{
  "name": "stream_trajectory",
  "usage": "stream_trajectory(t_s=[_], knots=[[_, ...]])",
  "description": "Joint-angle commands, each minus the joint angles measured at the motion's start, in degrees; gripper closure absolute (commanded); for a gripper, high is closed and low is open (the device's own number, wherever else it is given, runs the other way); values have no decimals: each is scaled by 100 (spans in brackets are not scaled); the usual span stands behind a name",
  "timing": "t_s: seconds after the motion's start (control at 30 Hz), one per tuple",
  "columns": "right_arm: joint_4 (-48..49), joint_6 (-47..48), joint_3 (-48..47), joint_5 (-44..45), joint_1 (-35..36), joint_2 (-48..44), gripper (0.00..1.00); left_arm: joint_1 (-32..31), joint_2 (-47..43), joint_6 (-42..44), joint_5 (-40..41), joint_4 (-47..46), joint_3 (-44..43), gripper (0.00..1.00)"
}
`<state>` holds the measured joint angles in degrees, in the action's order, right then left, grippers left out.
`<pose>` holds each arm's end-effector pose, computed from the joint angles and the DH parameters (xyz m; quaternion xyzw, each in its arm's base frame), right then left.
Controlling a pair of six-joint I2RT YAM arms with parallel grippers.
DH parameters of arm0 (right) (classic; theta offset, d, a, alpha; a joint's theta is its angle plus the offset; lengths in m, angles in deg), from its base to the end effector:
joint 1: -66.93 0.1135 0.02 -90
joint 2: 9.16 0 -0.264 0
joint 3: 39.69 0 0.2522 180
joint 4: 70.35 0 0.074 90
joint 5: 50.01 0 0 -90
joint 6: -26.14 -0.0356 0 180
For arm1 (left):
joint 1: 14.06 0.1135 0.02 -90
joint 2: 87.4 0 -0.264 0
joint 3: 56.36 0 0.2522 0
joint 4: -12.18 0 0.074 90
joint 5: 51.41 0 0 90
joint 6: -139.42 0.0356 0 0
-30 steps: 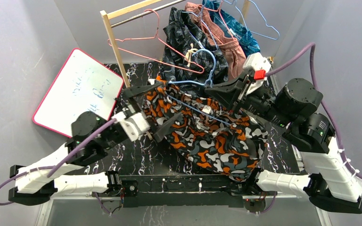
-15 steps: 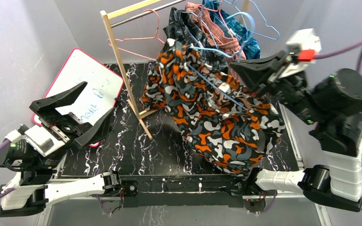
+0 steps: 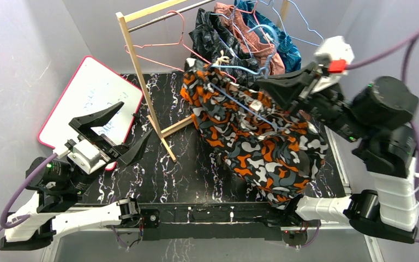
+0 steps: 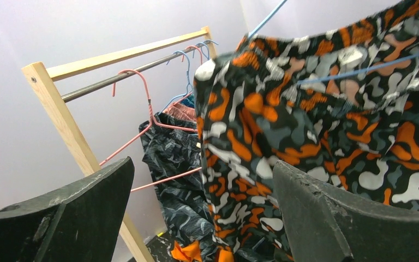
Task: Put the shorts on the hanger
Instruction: Place the hanger at the clothesline.
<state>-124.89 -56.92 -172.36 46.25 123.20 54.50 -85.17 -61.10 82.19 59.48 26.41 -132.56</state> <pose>0.0583 0.0803 0.6129 -0.2837 0.5434 0.2990 0.7313 0.0227 -0.0270 0.4859 0.2541 0.4038 -0.2091 0.8536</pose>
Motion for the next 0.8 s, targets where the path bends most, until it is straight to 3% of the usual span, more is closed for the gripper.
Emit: stream_trajectory(t_s=[0.0,0.37,0.77], knots=[[320,-227,11,-535,19,244,100,-26,-93,-152,105,-183,-56,2],[1287,-585,443,-299,17,1072,100,-26,-121,-36,504,-212,186,2],[2187,-642,-109,495,-29,2412,100,-25,-855,-502,848,-56,550,2]])
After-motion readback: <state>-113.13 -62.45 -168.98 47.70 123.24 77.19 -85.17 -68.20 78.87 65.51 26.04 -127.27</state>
